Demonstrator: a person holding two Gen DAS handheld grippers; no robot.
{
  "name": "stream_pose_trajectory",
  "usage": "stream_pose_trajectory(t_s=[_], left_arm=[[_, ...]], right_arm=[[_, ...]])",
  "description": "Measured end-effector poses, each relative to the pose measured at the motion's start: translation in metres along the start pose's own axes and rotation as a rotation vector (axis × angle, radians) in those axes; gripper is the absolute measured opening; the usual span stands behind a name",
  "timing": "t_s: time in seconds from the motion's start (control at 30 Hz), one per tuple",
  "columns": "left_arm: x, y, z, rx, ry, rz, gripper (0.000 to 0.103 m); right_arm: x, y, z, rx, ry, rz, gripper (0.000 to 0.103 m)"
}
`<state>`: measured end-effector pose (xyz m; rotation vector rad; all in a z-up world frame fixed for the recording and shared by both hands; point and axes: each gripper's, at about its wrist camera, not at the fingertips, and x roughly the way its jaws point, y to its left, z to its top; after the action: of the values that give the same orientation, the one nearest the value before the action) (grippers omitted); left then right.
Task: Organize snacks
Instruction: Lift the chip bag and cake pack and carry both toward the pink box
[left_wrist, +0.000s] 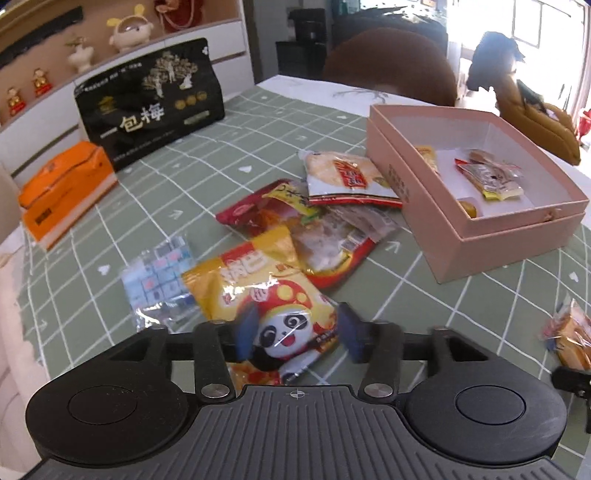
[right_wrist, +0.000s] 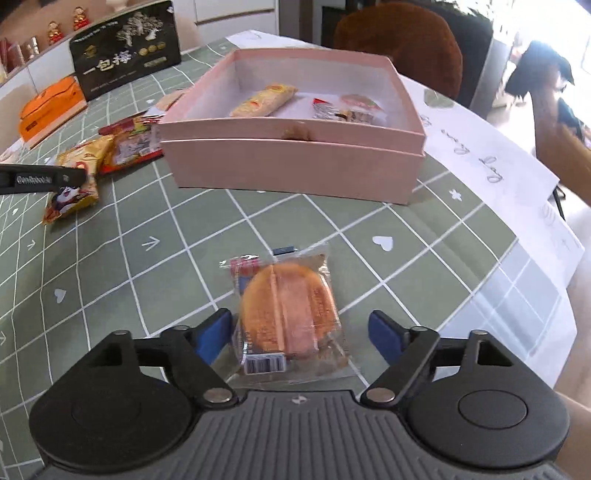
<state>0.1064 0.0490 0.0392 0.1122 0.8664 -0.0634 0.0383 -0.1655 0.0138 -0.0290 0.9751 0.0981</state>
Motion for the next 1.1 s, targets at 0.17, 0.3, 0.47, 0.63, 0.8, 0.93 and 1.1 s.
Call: stream_pose_trajectory(t_s=[0.17,0.3,0.47,0.63,0.8,0.93,1.1], left_arm=[[-0.003,0.028,0.001,-0.292,-0.016,0.050,0.052],[0.011,0.043,0.009,-0.429,0.020,0.032,0.054],[0.018,0.041,0.015,-0.330,0.039,0.063,0.060],[0.025,0.042,0.020,-0.340,0.061,0.075,0.064],[0.044,0.035,0.026,-0.303,0.093,0.049,0.074],[0.048,0.036,0.027,-0.300,0.079,0.058,0.074],[0.046,0.038,0.022,-0.260,0.057,0.041,0.072]], right_arm=[[0.003,0.003,0.001,0.000,-0.009,0.000,0.094],[0.004,0.003,0.000,-0.005,-0.023,0.003,0.095],[0.003,0.004,-0.003,-0.009,-0.021,0.002,0.097],[0.004,0.004,-0.002,-0.004,-0.003,-0.001,0.100],[0.005,0.005,-0.003,0.015,0.007,-0.013,0.103],[0.006,0.005,-0.002,0.018,0.012,-0.018,0.103],[0.005,0.005,-0.003,0.021,0.006,-0.019,0.103]])
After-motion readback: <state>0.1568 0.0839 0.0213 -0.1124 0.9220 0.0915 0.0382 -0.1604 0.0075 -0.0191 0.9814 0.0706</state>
